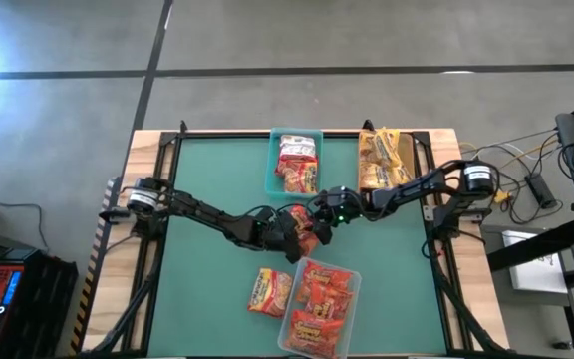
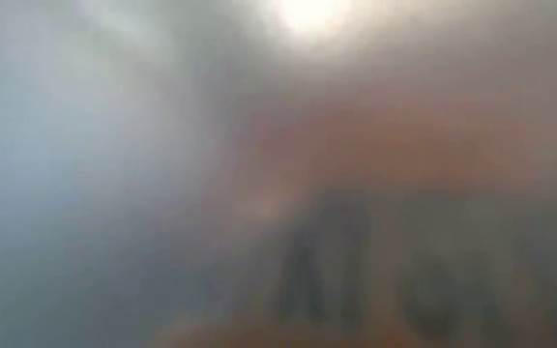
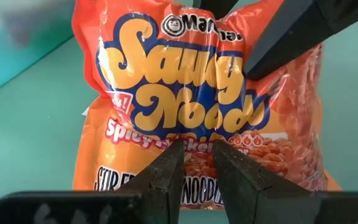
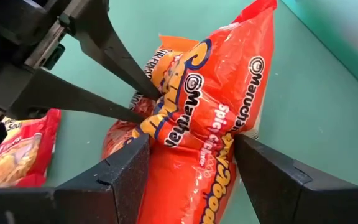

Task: Sort Maruchan noodles
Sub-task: Put the orange noodle pack into the transparent bin

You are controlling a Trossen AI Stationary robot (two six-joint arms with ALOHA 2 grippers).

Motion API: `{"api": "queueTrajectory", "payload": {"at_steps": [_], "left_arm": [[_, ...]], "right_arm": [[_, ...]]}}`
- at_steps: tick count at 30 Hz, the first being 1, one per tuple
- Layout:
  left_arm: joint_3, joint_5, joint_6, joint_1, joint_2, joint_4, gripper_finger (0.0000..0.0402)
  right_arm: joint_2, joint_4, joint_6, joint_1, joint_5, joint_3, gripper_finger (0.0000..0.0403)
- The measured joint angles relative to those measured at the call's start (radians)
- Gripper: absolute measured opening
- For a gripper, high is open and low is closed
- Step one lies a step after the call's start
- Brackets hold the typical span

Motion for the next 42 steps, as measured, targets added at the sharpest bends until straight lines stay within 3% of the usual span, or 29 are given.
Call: {"api": "queueTrajectory", "payload": {"at_steps": [9,26,35,42], "left_arm": [[-0.001,-0.038,-0.003,0.000,0.001,0.001,0.0075],[0.001,-0.156,-0.003,-0.046,-0.047,-0.024,0.0075],[0.001,-0.181,-0.076,-0.070,-0.097,-0.074,0.0075],[0.002,-0.241,-0.141,-0.101,-0.148,-0.141,0.0075]], "right_arm": [[0.007,0.002,-0.016,0.001,-0.001,0.003,0.0211],[0.004,-0.002,-0.053,0.002,-0.009,0.003,0.0049],[-0.049,-0.020,-0.071,-0.002,-0.035,0.001,0.0012],[-0.070,-0.043,-0.072,-0.008,-0.037,0.001,0.0009]]}}
